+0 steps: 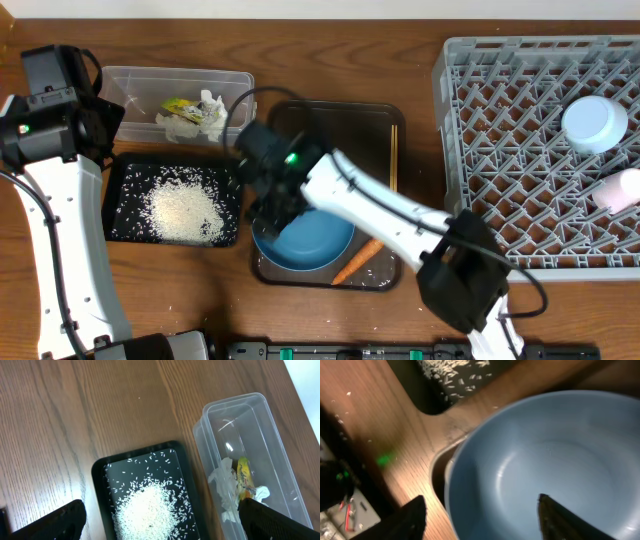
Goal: Sort waste into correct bins and load items into the dishwasher rack
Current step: 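Reach the right gripper to the large blue plate and grasp its rim, then lift the blue plate with the right gripper over to the dish rack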
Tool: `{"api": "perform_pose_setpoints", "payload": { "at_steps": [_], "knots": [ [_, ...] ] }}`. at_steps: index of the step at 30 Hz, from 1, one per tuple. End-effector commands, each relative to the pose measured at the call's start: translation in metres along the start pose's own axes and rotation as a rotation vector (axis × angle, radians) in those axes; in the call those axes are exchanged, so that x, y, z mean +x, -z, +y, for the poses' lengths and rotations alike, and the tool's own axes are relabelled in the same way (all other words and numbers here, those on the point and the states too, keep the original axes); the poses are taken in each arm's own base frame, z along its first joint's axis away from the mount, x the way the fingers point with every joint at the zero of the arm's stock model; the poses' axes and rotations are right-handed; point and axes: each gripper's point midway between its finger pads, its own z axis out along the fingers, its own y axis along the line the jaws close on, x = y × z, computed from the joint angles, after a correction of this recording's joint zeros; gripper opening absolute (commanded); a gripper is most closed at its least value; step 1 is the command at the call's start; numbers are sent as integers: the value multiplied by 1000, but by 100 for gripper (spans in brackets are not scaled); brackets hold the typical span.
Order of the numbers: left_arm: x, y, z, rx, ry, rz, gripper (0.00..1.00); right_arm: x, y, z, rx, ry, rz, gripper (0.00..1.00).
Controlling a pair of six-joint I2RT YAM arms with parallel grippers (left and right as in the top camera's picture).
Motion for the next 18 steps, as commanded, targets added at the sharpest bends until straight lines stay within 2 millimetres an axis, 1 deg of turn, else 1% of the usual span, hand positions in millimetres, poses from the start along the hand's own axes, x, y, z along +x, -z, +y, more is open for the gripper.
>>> {"api": "perform_pose_setpoints", "payload": {
  "at_steps": [1,4,6,10,15,18],
  "knots": [
    [-3,-2,4,-24,-12,-15,99,7,-2,0,151,-57,-21,64],
    [-3,-2,4,-24,-12,-15,99,12,-17,15,147,-54,-26,61],
    [-3,-2,4,-24,-12,-15,99,16,-29,22,144,-45,-30,59],
    [-3,-2,4,-24,-12,-15,99,24,-45,15,185,-82,-38,56],
    [-3,-2,4,-24,-12,-15,99,32,-58,10,191,-82,-32,53],
    [-3,-2,4,-24,-12,-15,99,33,-58,9,191,-84,-29,44]
  ]
}}
